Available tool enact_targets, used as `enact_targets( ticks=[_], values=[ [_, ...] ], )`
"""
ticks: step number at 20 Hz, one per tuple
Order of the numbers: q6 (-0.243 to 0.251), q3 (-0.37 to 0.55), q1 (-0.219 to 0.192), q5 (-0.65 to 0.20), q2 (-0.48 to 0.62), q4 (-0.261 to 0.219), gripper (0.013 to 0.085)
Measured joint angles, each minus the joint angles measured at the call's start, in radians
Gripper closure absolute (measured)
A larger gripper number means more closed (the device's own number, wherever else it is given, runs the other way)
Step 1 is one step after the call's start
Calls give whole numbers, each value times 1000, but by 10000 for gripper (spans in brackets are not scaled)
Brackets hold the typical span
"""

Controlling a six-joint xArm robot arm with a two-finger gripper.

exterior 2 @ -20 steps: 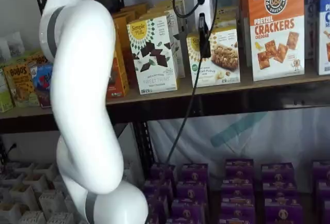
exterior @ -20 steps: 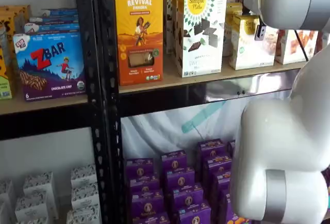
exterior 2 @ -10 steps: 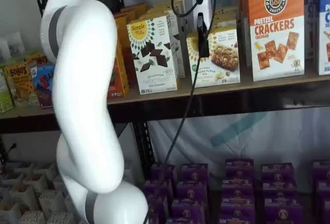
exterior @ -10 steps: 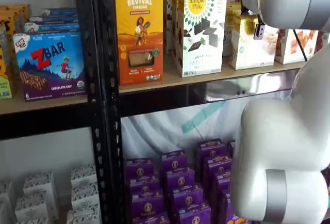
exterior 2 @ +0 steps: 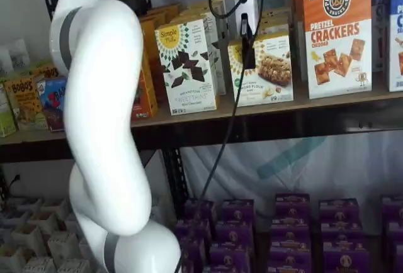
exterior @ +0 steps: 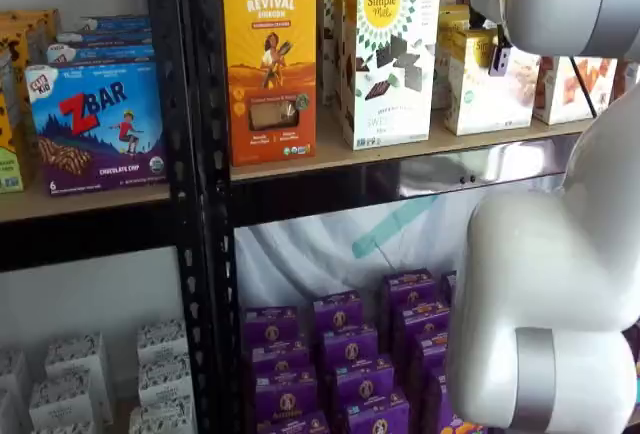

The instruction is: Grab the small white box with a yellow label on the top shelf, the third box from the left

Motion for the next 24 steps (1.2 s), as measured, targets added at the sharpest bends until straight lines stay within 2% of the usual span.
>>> enact_targets(
  ticks=[5,6,9,12,17,18,21,22,24],
  values=[
    [0,-11,0,14,4,-4,330],
    [0,-11,-1,15,3,-2,370],
    [-2,-11,-3,15,1,2,410],
    [-3,-12,-5,15,0,6,490],
    [-5,-8,-7,8,-5,7,490],
    [-6,-8,-8,9,-5,8,530],
    [-7,-9,-9,10,-5,10,570],
    [-7,-9,-9,10,-5,10,610],
    [-7,-9,-9,10,-4,9,610]
  ],
)
